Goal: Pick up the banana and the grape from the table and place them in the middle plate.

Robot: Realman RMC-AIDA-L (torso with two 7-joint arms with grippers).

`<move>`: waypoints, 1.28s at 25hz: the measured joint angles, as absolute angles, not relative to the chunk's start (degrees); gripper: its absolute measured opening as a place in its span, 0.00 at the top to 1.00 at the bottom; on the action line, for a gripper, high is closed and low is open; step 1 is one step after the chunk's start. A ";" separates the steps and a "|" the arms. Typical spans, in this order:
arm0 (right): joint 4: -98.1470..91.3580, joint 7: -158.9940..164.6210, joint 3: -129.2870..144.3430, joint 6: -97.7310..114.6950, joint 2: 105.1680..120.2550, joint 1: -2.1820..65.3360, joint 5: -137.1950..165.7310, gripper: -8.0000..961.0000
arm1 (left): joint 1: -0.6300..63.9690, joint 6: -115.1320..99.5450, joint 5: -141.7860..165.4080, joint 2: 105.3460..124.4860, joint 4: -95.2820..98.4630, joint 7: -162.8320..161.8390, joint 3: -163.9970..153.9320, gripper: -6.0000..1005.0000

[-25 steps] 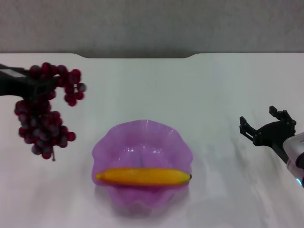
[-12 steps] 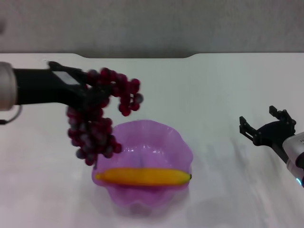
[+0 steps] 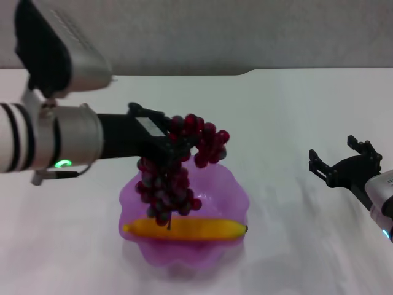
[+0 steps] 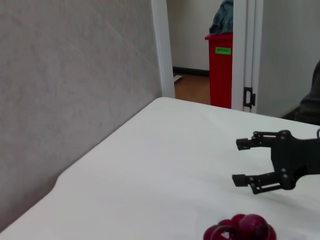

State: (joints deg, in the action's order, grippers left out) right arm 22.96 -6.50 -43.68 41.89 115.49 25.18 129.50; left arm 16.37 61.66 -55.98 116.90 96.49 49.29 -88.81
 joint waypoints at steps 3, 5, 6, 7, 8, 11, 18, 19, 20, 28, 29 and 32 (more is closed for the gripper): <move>23.00 -6.50 -43.68 41.92 115.49 25.17 129.54 0.06 | 17.35 58.86 -55.44 116.90 93.83 48.91 -91.08 0.69; 23.04 -6.50 -43.68 41.93 115.49 25.17 129.56 0.06 | 18.22 57.08 -54.70 116.90 91.45 48.70 -92.38 0.69; 23.07 -6.50 -43.68 41.93 115.48 25.17 129.56 0.06 | 18.65 56.42 -54.05 116.90 90.21 48.55 -92.97 0.69; 23.08 -6.50 -43.68 41.93 115.49 25.16 129.55 0.06 | 19.32 55.25 -52.97 116.90 88.00 48.25 -93.74 0.69; 23.10 -6.50 -43.68 41.93 115.49 25.16 129.55 0.06 | 19.32 55.25 -52.97 116.90 88.00 48.25 -93.74 0.69; 23.11 -6.50 -43.68 41.93 115.49 25.14 129.48 0.06 | 20.53 53.24 -52.62 116.90 84.35 48.19 -94.12 0.69; 23.19 -6.50 -43.68 41.93 115.49 25.19 129.55 0.06 | 22.20 50.09 -52.55 116.90 79.71 48.16 -94.31 0.69; 23.19 -6.50 -43.68 41.93 115.49 25.21 129.55 0.06 | 22.20 50.01 -52.52 116.90 79.60 48.16 -94.32 0.69; 23.19 -6.50 -43.68 41.93 115.49 25.24 129.55 0.06 | 22.20 49.89 -52.32 116.90 79.42 48.18 -94.33 0.69; 23.04 -6.50 -43.68 41.80 115.49 25.48 129.48 0.06 | 22.56 48.88 -49.63 116.92 76.46 48.14 -96.74 0.69; 23.03 -6.50 -43.68 41.77 115.49 25.52 129.48 0.06 | 22.59 48.34 -49.28 116.94 76.17 48.08 -97.21 0.69; 22.96 -6.50 -43.68 41.68 115.49 25.55 129.46 0.06 | 22.56 47.37 -49.11 117.01 75.96 47.88 -97.60 0.69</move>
State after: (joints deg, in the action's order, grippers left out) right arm 22.96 -6.50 -43.68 41.68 115.49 25.55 129.46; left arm 22.56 47.37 -49.11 117.01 75.96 47.88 -97.60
